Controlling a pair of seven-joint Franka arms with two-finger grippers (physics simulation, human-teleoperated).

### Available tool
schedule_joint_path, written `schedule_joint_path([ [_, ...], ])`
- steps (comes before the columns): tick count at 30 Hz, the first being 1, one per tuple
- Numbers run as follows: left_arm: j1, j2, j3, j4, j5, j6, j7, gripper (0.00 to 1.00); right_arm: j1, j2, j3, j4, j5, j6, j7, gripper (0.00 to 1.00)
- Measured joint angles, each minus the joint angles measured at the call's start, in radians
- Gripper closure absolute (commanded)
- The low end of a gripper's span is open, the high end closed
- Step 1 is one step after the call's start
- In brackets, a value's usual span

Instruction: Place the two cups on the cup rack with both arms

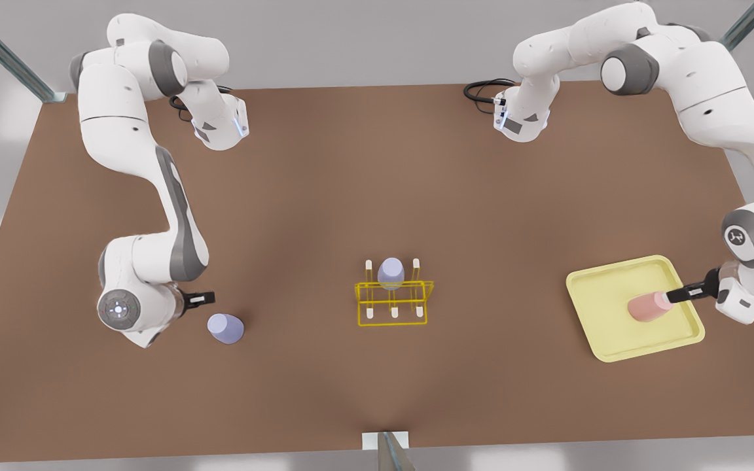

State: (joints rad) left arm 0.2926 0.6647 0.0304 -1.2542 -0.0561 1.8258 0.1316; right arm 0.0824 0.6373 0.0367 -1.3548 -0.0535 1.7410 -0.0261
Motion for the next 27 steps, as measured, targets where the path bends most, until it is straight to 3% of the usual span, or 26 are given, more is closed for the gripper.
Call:
schedule_joint_path([
  [7,-0.01,0.018,0.002,-0.068,0.022,0.125,0.153,0.0,0.006,0.055,-0.002,-0.002,0.048,0.171,0.048,0.0],
  [27,-0.002,0.084,0.033,-0.146,0.032,0.222,0.365,0.0,0.05,0.097,-0.009,-0.107,0.043,0.348,0.122,0.0],
])
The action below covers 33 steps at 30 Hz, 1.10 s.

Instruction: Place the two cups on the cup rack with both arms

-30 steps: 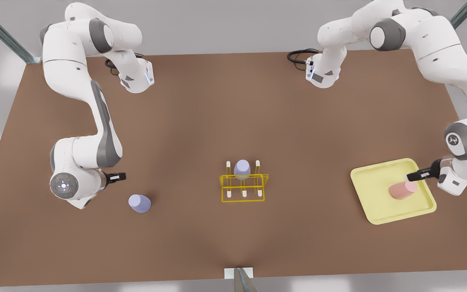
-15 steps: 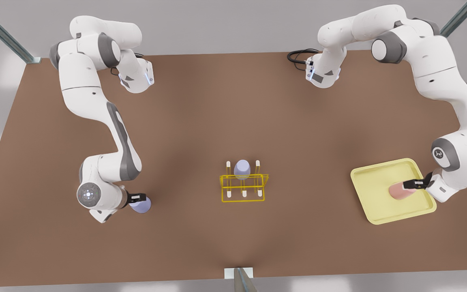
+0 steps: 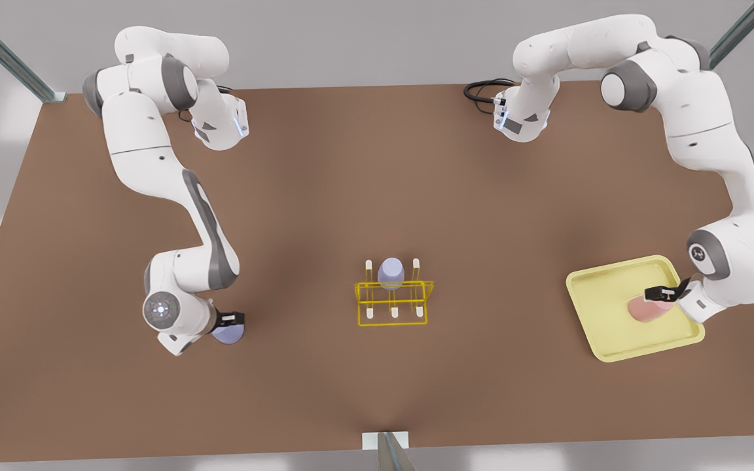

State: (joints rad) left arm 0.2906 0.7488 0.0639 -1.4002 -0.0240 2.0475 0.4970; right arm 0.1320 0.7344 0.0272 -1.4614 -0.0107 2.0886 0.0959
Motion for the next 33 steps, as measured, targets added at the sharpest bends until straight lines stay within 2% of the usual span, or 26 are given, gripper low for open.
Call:
schedule_joint_path([
  [24,0.009,0.064,0.001,-0.03,-0.009,0.122,0.067,0.0,-0.015,0.043,-0.001,-0.009,-0.001,0.034,0.022,0.0],
  [25,0.009,0.064,0.001,-0.03,-0.009,0.125,0.067,0.07,-0.015,0.044,-0.001,-0.007,-0.003,0.034,0.022,0.0],
  [26,0.008,0.064,0.0,-0.03,-0.008,0.127,0.066,0.1,-0.015,0.045,-0.001,-0.007,-0.005,0.035,0.023,0.0],
  [33,0.004,0.061,-0.001,-0.03,-0.005,0.134,0.06,0.11,-0.011,0.061,-0.001,0.008,-0.01,0.036,0.024,0.0],
])
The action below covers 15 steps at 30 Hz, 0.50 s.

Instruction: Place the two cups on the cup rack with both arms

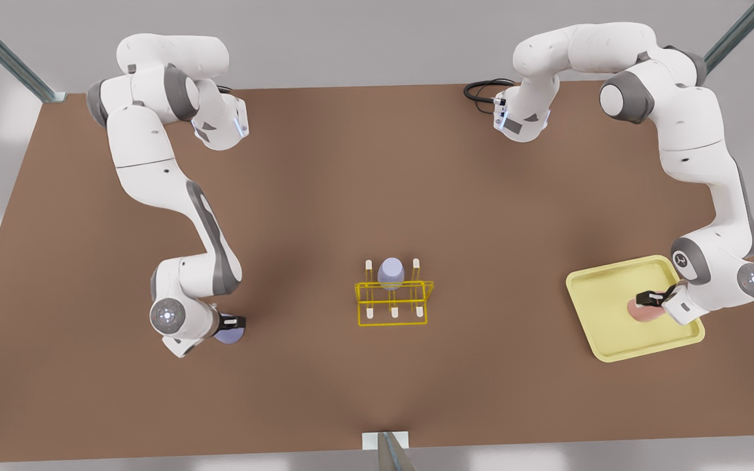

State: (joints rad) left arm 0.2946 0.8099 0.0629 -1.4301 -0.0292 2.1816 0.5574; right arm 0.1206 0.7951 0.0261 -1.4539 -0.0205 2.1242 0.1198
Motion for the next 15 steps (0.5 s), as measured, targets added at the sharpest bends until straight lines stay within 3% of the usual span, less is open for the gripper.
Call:
schedule_joint_path([
  [6,0.0,0.001,0.0,0.0,0.001,0.001,-0.005,0.19,0.0,-0.001,0.001,0.001,-0.002,0.0,0.001,0.0],
  [15,-0.002,-0.026,0.001,-0.002,0.004,-0.028,-0.011,0.19,0.004,-0.001,0.003,-0.007,0.001,-0.001,0.004,0.0],
])
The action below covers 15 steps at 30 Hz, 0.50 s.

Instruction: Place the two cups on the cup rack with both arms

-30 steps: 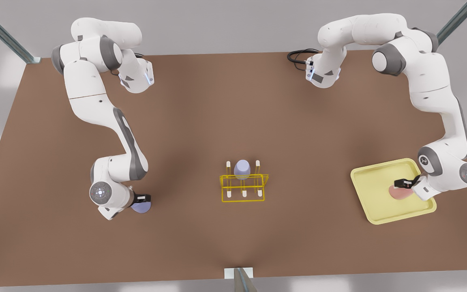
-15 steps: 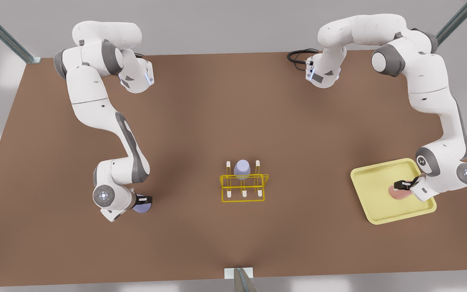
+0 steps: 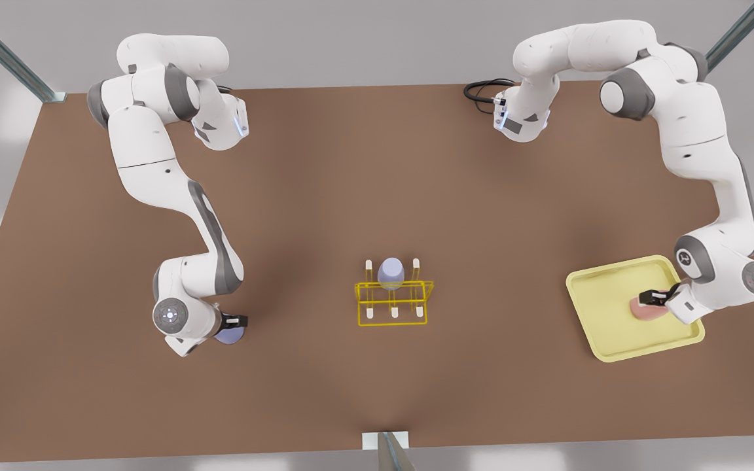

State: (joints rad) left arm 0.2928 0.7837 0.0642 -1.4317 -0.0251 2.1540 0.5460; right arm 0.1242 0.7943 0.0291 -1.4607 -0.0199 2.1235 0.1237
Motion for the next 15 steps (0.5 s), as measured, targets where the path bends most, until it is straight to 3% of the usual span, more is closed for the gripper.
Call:
schedule_joint_path([
  [5,-0.061,-0.117,0.0,-0.007,0.003,-0.085,-0.014,0.19,-0.003,0.0,0.0,0.0,0.0,0.0,0.0,0.0],
  [8,-0.175,-0.181,0.009,-0.012,0.004,-0.126,-0.033,0.19,-0.005,0.0,0.0,-0.002,0.0,0.0,0.0,0.0],
  [15,-0.393,-0.201,0.012,0.058,0.007,-0.252,-0.143,0.19,-0.005,0.0,0.001,-0.004,0.0,-0.001,-0.001,0.0],
])
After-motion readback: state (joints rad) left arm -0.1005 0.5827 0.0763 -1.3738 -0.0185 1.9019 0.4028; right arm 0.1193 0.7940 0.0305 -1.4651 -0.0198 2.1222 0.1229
